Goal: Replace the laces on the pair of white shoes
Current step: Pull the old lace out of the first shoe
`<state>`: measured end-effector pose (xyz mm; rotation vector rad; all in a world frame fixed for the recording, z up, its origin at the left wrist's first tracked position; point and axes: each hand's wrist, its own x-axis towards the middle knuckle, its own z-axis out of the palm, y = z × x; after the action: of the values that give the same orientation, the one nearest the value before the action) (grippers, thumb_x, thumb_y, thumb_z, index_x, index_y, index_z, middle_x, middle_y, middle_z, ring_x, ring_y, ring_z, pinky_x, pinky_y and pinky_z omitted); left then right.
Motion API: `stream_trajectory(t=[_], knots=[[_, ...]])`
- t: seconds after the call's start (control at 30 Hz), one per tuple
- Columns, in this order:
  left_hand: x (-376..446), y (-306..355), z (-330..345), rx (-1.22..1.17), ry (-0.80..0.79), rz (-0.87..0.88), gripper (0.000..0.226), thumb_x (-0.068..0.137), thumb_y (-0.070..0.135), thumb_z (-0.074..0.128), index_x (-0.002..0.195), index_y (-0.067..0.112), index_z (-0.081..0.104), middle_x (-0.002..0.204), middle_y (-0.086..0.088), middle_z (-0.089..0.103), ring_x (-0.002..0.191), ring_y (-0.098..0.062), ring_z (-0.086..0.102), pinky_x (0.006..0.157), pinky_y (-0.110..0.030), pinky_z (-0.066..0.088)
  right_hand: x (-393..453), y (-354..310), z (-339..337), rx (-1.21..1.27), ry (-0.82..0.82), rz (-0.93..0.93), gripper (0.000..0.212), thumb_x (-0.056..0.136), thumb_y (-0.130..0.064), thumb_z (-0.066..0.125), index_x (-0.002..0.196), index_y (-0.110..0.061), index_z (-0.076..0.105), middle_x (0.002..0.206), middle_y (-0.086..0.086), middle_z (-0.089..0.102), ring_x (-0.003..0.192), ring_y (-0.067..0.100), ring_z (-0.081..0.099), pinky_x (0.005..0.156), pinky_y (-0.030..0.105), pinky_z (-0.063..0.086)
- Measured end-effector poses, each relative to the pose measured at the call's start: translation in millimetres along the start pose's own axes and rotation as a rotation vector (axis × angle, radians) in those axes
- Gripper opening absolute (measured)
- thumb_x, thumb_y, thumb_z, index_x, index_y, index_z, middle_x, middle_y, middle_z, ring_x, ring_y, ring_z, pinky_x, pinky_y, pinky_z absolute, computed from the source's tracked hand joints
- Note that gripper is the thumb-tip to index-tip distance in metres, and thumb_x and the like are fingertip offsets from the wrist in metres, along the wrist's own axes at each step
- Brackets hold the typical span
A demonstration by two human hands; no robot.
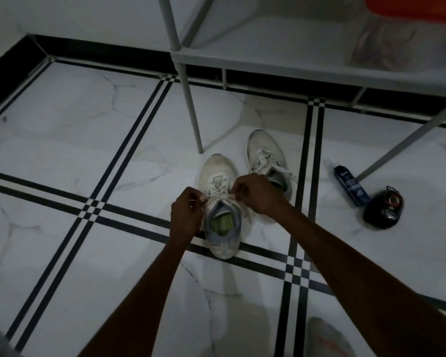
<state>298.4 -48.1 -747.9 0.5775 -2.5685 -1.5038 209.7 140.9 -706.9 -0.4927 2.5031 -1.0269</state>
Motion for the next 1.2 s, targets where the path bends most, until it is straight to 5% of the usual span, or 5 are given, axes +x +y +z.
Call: stream_trajectory(t=[0.4, 0.57, 0.73, 1.0, 1.2], knots=[[13.1, -21.8, -81.3, 0.215, 0.610, -0.633, 0.030, 0.095, 0.015, 0.054, 0.121, 0.000, 0.058, 0.125, -0.024, 0.062, 0.122, -0.044, 0.055, 0.099, -0.050, 0.045, 17.0, 41.8, -73.8, -0.170, 0.727, 0.220, 0.009, 0.084, -0.003, 0.056, 0.090, 0.002, 0.061, 0.096, 0.023, 0.062, 0.093, 0.033, 0.058, 0.074, 0.025, 0.033], [-1.8, -18.6, -41.9, 0.341, 0.382, -0.075, 0.022, 0.090, 0.028, 0.066, 0.099, 0.009, 0.062, 0.097, -0.011, 0.065, 0.092, -0.026, 0.059, 0.086, -0.039, 0.044, 4.0, 2.1, -50.8, -0.066, 0.399, 0.061, 0.013, 0.086, -0.015, 0.072, 0.093, -0.012, 0.061, 0.099, 0.002, 0.059, 0.080, 0.010, 0.057, 0.078, 0.025, 0.053], [-10.4, 12.3, -2.7, 0.181, -0.052, -0.027, 0.038, 0.088, 0.047, 0.071, 0.098, 0.011, 0.071, 0.092, -0.004, 0.070, 0.085, -0.016, 0.067, 0.078, -0.038, 0.058, -5.4, -24.7, -4.8, -0.233, -0.306, 0.300, 0.038, 0.084, -0.041, 0.076, 0.075, -0.007, 0.061, 0.072, 0.007, 0.067, 0.055, 0.013, 0.066, 0.051, 0.023, 0.053], [-16.5, 19.1, 9.0, 0.201, -0.071, 0.083, 0.030, 0.080, 0.037, 0.078, 0.091, 0.009, 0.075, 0.082, -0.004, 0.072, 0.076, -0.014, 0.068, 0.068, -0.032, 0.057, -11.6, -6.4, 39.2, -0.198, 0.055, 0.043, 0.030, 0.085, -0.028, 0.072, 0.091, 0.001, 0.071, 0.096, 0.020, 0.064, 0.089, 0.030, 0.065, 0.070, 0.033, 0.051], [-16.8, 7.6, 4.7, 0.259, 0.008, 0.160, 0.018, 0.094, 0.010, 0.064, 0.109, 0.004, 0.072, 0.100, -0.013, 0.073, 0.091, -0.025, 0.069, 0.078, -0.027, 0.051, -16.6, 9.5, 32.0, -0.021, 0.080, 0.011, 0.027, 0.083, -0.005, 0.064, 0.057, -0.002, 0.058, 0.056, 0.011, 0.058, 0.052, 0.023, 0.057, 0.050, 0.032, 0.045]])
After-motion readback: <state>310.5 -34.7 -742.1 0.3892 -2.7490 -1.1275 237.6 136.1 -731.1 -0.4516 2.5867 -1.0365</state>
